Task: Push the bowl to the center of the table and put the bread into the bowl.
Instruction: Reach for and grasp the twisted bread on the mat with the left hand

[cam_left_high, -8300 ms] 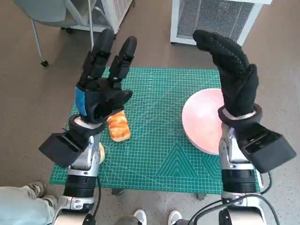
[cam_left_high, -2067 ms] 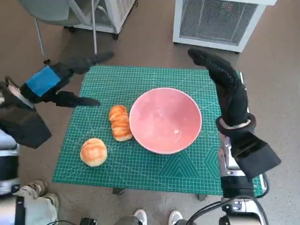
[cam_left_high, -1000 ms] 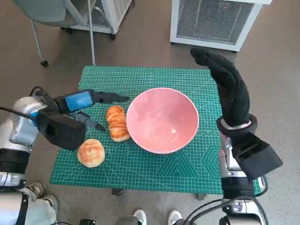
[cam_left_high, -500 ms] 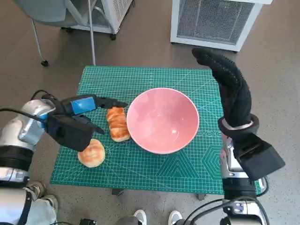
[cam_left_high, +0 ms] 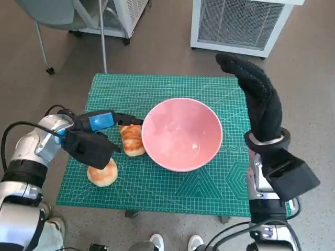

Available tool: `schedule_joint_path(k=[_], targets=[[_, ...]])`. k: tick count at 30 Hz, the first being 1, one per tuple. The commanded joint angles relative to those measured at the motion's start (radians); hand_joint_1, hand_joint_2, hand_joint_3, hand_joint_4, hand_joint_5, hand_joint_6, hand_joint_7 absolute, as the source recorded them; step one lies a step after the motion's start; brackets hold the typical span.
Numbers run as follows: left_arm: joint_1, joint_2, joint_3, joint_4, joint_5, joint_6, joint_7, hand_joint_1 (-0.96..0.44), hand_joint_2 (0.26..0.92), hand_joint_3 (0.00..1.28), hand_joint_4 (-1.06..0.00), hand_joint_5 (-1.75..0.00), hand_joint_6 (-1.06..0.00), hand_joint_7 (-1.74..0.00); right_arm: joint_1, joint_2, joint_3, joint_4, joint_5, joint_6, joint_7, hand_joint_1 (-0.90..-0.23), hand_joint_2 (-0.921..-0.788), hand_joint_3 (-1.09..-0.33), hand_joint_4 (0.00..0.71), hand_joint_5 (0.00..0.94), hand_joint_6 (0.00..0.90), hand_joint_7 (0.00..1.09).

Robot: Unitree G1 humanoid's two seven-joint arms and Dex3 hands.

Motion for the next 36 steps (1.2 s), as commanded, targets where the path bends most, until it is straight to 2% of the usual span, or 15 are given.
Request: schedule_joint_path(k=[1, 23, 29, 33, 34, 35, 36], targets=[[-0.015, -0.012, -0.031, 0.034, 0.030, -0.013, 0.028, -0.18, 0.794, 0.01, -0.40, -0.01, -0.52, -0.03, 0.025, -0.008, -0.003, 0.005, 0.012, 0.011, 0.003, -0.666, -0.921, -0.839, 0.267, 0.001, -0.001, 0.67], [-0.072, -0.088, -0.181, 0.190, 0.170, 0.007, 0.206, -0.13, 0.852, 0.02, -0.48, -0.02, -0.59, -0.04, 0.034, -0.010, -0.004, -0.005, 0.024, 0.012, 0.006, -0.672, -0.921, -0.840, 0.265, 0.000, -0.001, 0.67], [-0.080, -0.109, -0.233, 0.225, 0.215, 0.018, 0.253, -0.12, 0.877, 0.02, -0.53, -0.03, -0.63, -0.05, 0.035, -0.012, -0.006, -0.006, 0.033, 0.014, 0.009, -0.672, -0.921, -0.840, 0.263, 0.000, -0.001, 0.66], [-0.084, -0.111, -0.263, 0.238, 0.235, 0.013, 0.283, -0.08, 0.912, 0.08, -0.63, -0.06, -0.71, -0.09, 0.035, -0.012, -0.005, -0.008, 0.037, 0.017, 0.008, -0.672, -0.921, -0.840, 0.263, 0.000, -0.001, 0.66], [-0.086, -0.110, -0.268, 0.239, 0.239, 0.010, 0.290, -0.14, 0.914, 0.11, -0.66, -0.08, -0.67, -0.35, 0.035, -0.012, -0.005, -0.009, 0.037, 0.017, 0.007, -0.672, -0.921, -0.840, 0.263, 0.000, -0.001, 0.66], [-0.088, -0.108, -0.276, 0.241, 0.245, 0.006, 0.300, -0.21, 0.916, 0.16, -0.72, -0.11, -0.60, -0.74, 0.035, -0.011, -0.004, -0.011, 0.036, 0.018, 0.006, -0.671, -0.921, -0.840, 0.262, 0.000, -0.001, 0.66], [-0.090, -0.106, -0.282, 0.243, 0.248, 0.003, 0.308, -0.14, 0.918, 0.17, -0.65, -0.54, -0.58, -0.92, 0.036, -0.011, -0.004, -0.012, 0.036, 0.019, 0.005, -0.670, -0.921, -0.841, 0.262, 0.000, -0.001, 0.66]])
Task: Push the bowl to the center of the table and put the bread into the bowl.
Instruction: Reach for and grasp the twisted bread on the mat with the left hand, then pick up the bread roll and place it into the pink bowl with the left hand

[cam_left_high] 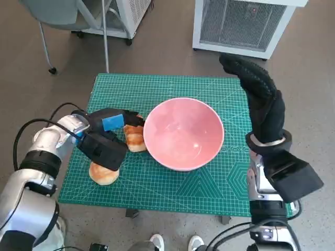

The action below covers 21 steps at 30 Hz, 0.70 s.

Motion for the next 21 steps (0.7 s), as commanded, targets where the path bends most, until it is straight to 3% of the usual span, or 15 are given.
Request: schedule_joint_path(k=[1, 3, 7, 21], targets=[[0.017, -0.009, -0.055, 0.026, 0.054, -0.020, 0.012, -0.11, 0.919, 0.17, -0.63, -0.70, -0.57, -0.99, 0.025, -0.008, -0.002, -0.004, 0.005, 0.020, 0.004, -0.669, -0.921, -0.841, 0.262, 0.000, -0.001, 0.66], [0.012, -0.005, -0.066, 0.029, 0.060, -0.024, 0.029, -0.05, 0.920, 0.16, -0.58, -1.10, -0.58, -1.08, 0.025, -0.007, -0.001, -0.006, 0.005, 0.021, 0.003, -0.670, -0.921, -0.842, 0.261, 0.000, -0.001, 0.66], [0.004, 0.011, -0.071, 0.028, 0.059, -0.037, 0.051, -0.01, 0.921, 0.12, -0.58, -1.30, -0.63, -1.05, 0.025, -0.006, -0.001, -0.007, 0.005, 0.022, 0.002, -0.670, -0.921, -0.842, 0.261, 0.000, -0.001, 0.66], [-0.007, 0.071, 0.005, 0.007, -0.028, -0.070, 0.012, 0.00, 0.919, 0.10, -0.60, -1.42, -0.69, -0.94, 0.020, -0.002, 0.002, 0.002, 0.008, 0.025, 0.005, -0.670, -0.921, -0.841, 0.262, 0.000, -0.001, 0.66]])
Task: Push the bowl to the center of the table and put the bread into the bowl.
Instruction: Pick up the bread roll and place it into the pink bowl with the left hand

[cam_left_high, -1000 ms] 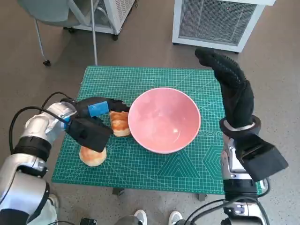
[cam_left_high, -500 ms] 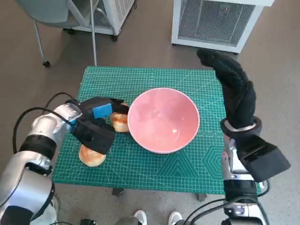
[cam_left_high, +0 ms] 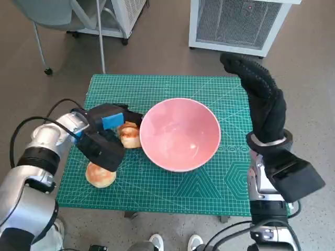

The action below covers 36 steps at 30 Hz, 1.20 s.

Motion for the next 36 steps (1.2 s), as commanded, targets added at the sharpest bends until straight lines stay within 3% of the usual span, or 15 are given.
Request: schedule_joint_path(k=[1, 2, 6, 12, 19, 21, 25, 30, 36], targets=[[0.024, 0.036, 0.022, -0.003, -0.021, -0.017, -0.034, 0.00, 0.919, 0.10, -0.60, -1.38, -0.68, -0.99, 0.018, -0.001, 0.001, 0.009, 0.006, 0.014, 0.005, -0.671, -0.921, -0.841, 0.262, 0.000, -0.001, 0.66], [0.024, 0.042, 0.031, -0.005, -0.030, -0.015, -0.042, 0.00, 0.920, 0.10, -0.60, -1.33, -0.65, -1.07, 0.018, -0.001, 0.001, 0.010, 0.006, 0.014, 0.006, -0.671, -0.921, -0.840, 0.262, 0.001, -0.001, 0.66], [0.021, 0.062, 0.060, -0.013, -0.054, -0.013, -0.058, 0.00, 0.919, 0.10, -0.60, -1.41, -0.69, -0.96, 0.015, 0.000, 0.001, 0.013, 0.007, 0.013, 0.006, -0.672, -0.921, -0.840, 0.262, 0.001, -0.001, 0.66], [0.006, 0.095, 0.096, -0.036, -0.067, -0.014, -0.059, 0.00, 0.920, 0.09, -0.65, -1.20, -0.62, -1.17, 0.013, 0.000, 0.000, 0.015, 0.007, 0.011, 0.005, -0.672, -0.921, -0.840, 0.262, 0.001, -0.001, 0.66], [-0.030, 0.136, 0.153, -0.072, -0.083, -0.011, -0.049, 0.00, 0.920, 0.08, -0.67, -1.18, -0.62, -1.17, 0.013, -0.001, 0.000, 0.020, 0.006, 0.005, 0.007, -0.668, -0.921, -0.841, 0.262, 0.001, -0.001, 0.66], [-0.033, 0.143, 0.170, -0.082, -0.091, -0.015, -0.053, 0.00, 0.920, 0.07, -0.67, -1.26, -0.66, -1.06, 0.013, -0.002, 0.000, 0.019, 0.007, 0.004, 0.009, -0.666, -0.921, -0.842, 0.262, 0.001, -0.001, 0.66], [-0.037, 0.168, 0.245, -0.161, -0.162, -0.042, -0.074, 0.00, 0.914, 0.07, -0.69, -1.28, -0.69, -0.99, 0.013, -0.004, -0.001, 0.020, 0.012, 0.006, 0.012, -0.665, -0.921, -0.844, 0.262, 0.001, -0.001, 0.66], [-0.006, 0.169, 0.323, -0.282, -0.239, -0.068, -0.073, 0.00, 0.919, 0.06, -0.70, -1.12, -0.64, -1.17, 0.014, -0.005, -0.003, 0.014, 0.017, 0.010, 0.015, -0.664, -0.921, -0.845, 0.261, 0.000, -0.001, 0.66], [0.040, 0.142, 0.370, -0.458, -0.276, -0.088, -0.060, 0.00, 0.920, 0.06, -0.70, -1.11, -0.64, -1.19, 0.014, -0.005, -0.004, 0.014, 0.023, 0.010, 0.019, -0.664, -0.921, -0.846, 0.261, 0.000, -0.001, 0.66]])
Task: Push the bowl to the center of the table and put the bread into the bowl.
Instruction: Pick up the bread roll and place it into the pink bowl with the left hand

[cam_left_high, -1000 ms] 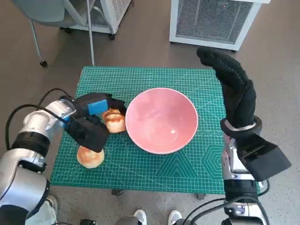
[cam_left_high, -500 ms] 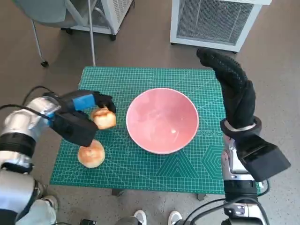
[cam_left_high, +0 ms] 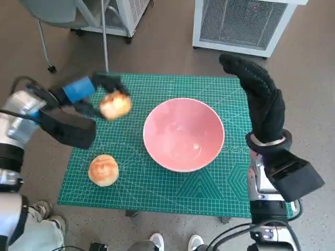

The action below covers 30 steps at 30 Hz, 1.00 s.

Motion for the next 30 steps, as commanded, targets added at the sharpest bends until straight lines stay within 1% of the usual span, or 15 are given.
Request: schedule_joint_path(k=[1, 7, 10, 14, 18, 25, 30], targets=[[0.040, -0.032, 0.025, -0.133, -0.033, -0.029, 0.003, 0.00, 0.920, 0.06, -0.70, -1.11, -0.64, -1.19, 0.013, -0.004, -0.004, 0.008, 0.018, 0.010, 0.012, -0.664, -0.921, -0.847, 0.261, 0.000, -0.001, 0.66], [0.057, -0.093, 0.021, -0.243, -0.043, -0.051, -0.016, 0.00, 0.920, 0.06, -0.70, -1.09, -0.65, -1.21, 0.012, -0.003, -0.005, 0.010, 0.016, 0.009, 0.011, -0.664, -0.921, -0.846, 0.261, 0.000, -0.001, 0.66], [0.057, -0.128, 0.008, -0.271, -0.024, -0.059, -0.016, 0.00, 0.920, 0.07, -0.67, -1.09, -0.65, -1.23, 0.013, -0.004, -0.005, 0.010, 0.015, 0.008, 0.011, -0.660, -0.921, -0.847, 0.261, 0.000, -0.001, 0.66], [0.049, -0.182, -0.020, -0.239, 0.015, -0.095, 0.015, 0.00, 0.920, 0.07, -0.67, -1.10, -0.65, -1.23, 0.013, -0.005, -0.004, 0.007, 0.017, 0.012, 0.013, -0.661, -0.921, -0.848, 0.261, 0.000, -0.001, 0.66], [0.026, -0.226, -0.063, -0.202, 0.092, -0.105, 0.050, 0.00, 0.920, 0.07, -0.67, -1.10, -0.65, -1.23, 0.017, -0.008, -0.006, 0.002, 0.023, 0.015, 0.017, -0.665, -0.921, -0.847, 0.261, 0.000, -0.001, 0.66], [-0.009, -0.279, -0.128, -0.138, 0.199, -0.080, 0.076, 0.00, 0.920, 0.07, -0.69, -1.10, -0.63, -1.22, 0.029, -0.011, -0.006, -0.019, 0.024, 0.024, 0.017, -0.666, -0.921, -0.844, 0.260, 0.000, -0.001, 0.66], [-0.018, -0.301, -0.154, -0.100, 0.239, -0.065, 0.089, 0.00, 0.920, 0.07, -0.70, -1.12, -0.61, -1.22, 0.036, -0.013, -0.006, -0.032, 0.025, 0.032, 0.015, -0.669, -0.921, -0.843, 0.260, 0.000, -0.001, 0.66]])
